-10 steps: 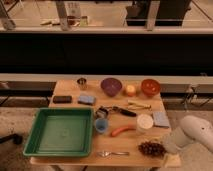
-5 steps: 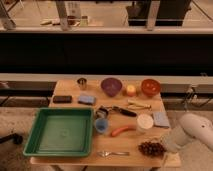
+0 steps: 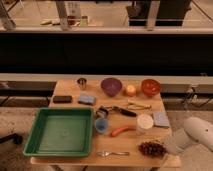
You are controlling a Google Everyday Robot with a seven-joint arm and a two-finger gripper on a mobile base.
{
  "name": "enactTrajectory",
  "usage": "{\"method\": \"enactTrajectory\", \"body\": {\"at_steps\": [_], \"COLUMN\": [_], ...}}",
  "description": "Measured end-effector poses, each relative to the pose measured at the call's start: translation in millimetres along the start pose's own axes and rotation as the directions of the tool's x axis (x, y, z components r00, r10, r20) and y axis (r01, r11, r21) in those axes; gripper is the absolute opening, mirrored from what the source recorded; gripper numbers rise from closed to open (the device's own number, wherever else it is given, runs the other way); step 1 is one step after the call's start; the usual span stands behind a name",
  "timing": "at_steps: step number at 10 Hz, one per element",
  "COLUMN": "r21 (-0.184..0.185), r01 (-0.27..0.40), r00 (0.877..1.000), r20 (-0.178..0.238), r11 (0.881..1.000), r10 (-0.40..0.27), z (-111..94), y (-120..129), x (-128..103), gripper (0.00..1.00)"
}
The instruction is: Place grapes in tray
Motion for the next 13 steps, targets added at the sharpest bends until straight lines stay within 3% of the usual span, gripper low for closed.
{"method": "enactTrajectory", "body": {"at_steps": [3, 6, 13], "r21": [0.008, 0.014, 0.011], "r01": [-0.017, -0.024, -0.011], "r00": [0.999, 0.999, 0.999], "r20": [0.036, 0.042, 0.033], "r11": [1.000, 1.000, 1.000], "r10": [0.017, 0.023, 0.011], "z": [3.9, 7.3, 4.8], "y": [2.8, 2.6, 5.8], "x": [2.2, 4.6, -0.4], "gripper": [0.30, 0.03, 0.00]}}
